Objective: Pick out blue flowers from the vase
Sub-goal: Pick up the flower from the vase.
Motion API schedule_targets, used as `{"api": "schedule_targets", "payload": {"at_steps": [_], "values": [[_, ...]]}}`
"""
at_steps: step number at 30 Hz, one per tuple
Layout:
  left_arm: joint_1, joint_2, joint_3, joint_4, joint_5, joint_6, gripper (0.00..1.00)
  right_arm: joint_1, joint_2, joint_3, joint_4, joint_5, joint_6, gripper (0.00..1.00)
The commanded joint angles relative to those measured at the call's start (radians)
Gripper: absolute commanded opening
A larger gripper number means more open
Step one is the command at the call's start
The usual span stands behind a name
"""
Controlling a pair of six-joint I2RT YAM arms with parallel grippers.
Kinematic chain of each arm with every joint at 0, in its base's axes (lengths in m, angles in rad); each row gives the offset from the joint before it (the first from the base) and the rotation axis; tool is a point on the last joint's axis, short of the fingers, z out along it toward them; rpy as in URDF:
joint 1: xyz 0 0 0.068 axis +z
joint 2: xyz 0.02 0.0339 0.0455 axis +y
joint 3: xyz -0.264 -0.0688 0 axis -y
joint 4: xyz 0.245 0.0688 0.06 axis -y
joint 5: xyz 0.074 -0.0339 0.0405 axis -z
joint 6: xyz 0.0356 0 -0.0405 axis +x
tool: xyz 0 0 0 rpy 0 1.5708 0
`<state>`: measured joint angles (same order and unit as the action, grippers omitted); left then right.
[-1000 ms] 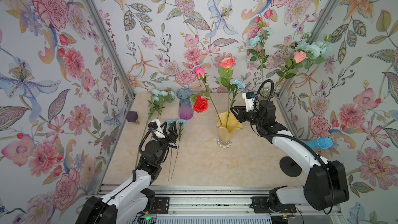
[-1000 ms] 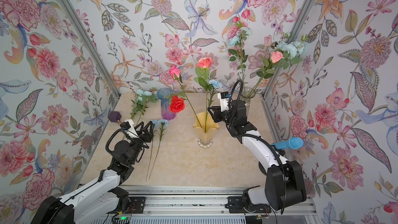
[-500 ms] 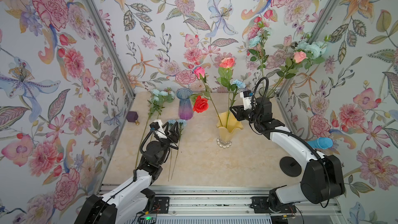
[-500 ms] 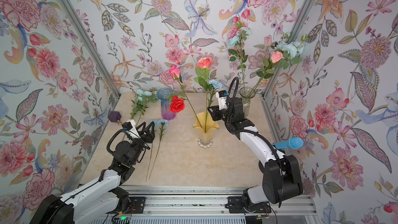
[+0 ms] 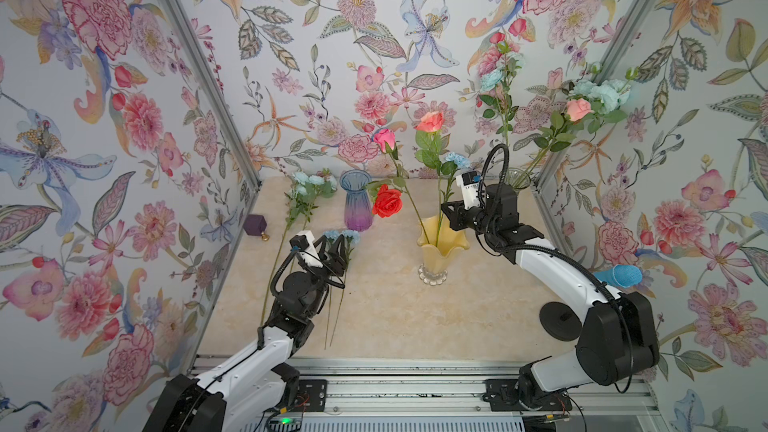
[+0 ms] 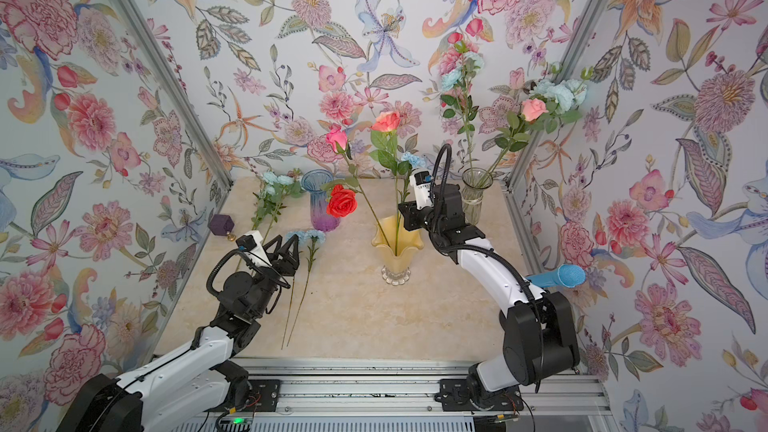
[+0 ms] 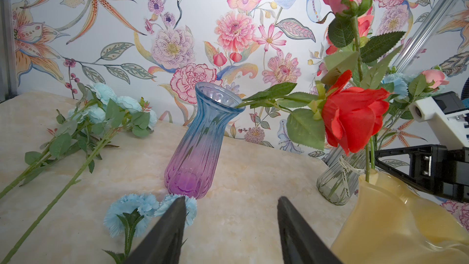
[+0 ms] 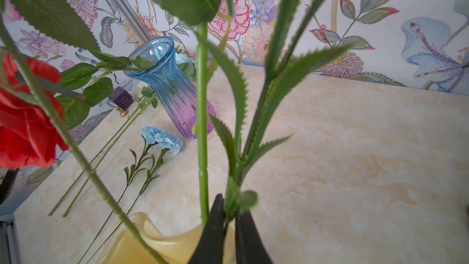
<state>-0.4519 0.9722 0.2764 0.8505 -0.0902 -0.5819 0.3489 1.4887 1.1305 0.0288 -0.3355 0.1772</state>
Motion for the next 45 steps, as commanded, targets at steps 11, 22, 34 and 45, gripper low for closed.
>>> {"api": "schedule_targets", "payload": {"at_steps": [11,22,34,45], "values": [[-0.016,0.017,0.001,0.036,-0.017,0.026,0.59,0.062,-0.222,-0.007,-0.061,0.118,-0.028,0.08],[-0.018,0.026,0.027,-0.010,-0.032,0.060,0.59,0.090,-0.533,-0.070,-0.065,0.215,-0.022,0.09],[-0.018,0.069,0.051,-0.010,-0.018,0.070,0.59,0.093,-0.750,-0.045,-0.106,0.132,0.015,0.08],[-0.038,0.038,0.040,0.020,0.004,0.105,0.60,0.093,-0.785,-0.025,-0.080,-0.013,0.067,0.08]]}}
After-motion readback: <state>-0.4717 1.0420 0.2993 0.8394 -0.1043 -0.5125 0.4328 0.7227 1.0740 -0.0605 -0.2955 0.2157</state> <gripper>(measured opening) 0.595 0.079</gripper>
